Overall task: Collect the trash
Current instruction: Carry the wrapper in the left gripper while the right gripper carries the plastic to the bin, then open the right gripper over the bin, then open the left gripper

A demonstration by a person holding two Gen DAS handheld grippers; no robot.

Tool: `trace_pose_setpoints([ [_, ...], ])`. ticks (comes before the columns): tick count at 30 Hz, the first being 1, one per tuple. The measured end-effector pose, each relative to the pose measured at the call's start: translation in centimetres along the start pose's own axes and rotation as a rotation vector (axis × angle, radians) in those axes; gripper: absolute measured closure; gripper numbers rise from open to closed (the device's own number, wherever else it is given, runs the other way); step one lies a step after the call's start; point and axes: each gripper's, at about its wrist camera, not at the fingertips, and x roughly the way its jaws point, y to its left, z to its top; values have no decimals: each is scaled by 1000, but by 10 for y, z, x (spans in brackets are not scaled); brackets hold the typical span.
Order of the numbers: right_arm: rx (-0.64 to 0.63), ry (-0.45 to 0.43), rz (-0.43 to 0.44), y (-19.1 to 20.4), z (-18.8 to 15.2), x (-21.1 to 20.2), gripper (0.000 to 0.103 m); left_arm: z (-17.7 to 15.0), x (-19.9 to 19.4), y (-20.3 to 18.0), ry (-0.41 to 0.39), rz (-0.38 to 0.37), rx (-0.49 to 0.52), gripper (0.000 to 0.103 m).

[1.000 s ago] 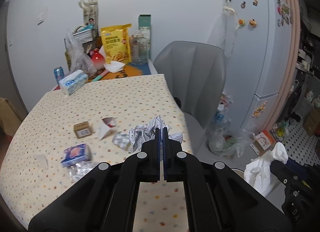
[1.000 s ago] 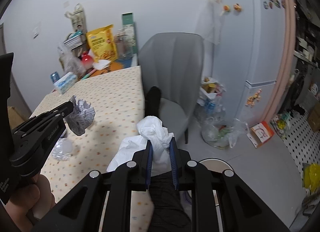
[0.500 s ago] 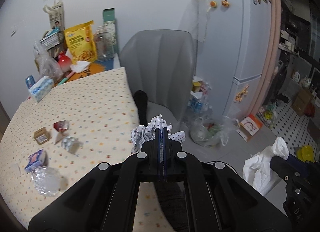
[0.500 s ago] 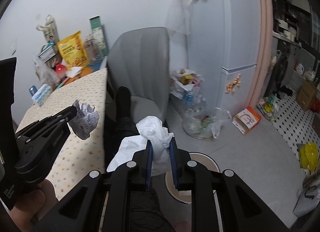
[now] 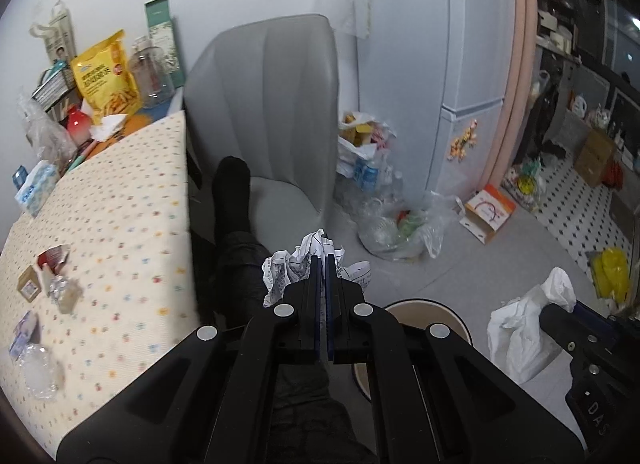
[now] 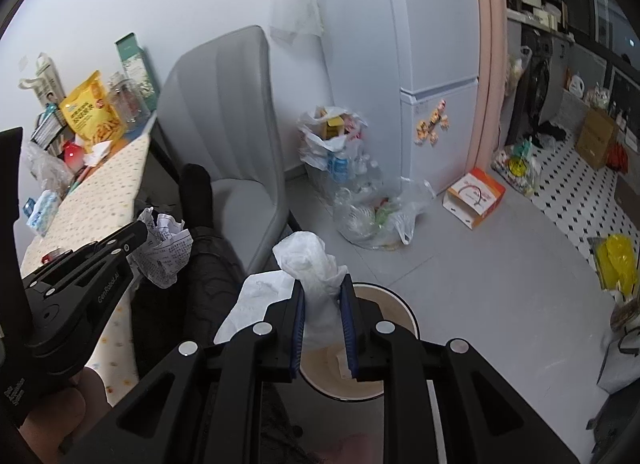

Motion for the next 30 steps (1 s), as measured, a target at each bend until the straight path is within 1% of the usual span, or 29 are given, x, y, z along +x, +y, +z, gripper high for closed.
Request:
trace_pose_setpoints([
  [5,31,33,-5,-19,-1,29,82,1,22,-24,34,-12,34,100],
  [6,37,37,-9,-22,-2,34,78,0,25,-26,41,-14,38,100],
  [7,46,42,-10,-26,-2,40,68,0,29,-29,49,-17,40,100],
  [10,67,53,-13,-38,-4,50,58,-3,41,-36,74,-17,54,100],
  [16,112,66,-32,-59,-9,62,57,-8,48,-45,87,-26,69,100],
  [22,138,48,-49,-73,-14,51,56,-9,48,-56,96,-56,92,100],
  [26,157,43,-61,-87,-19,42,54,-12,49,-74,103,-70,118,100],
  [30,165,20,-98,-102,-20,28,48,-13,45,-99,103,-94,152,100],
])
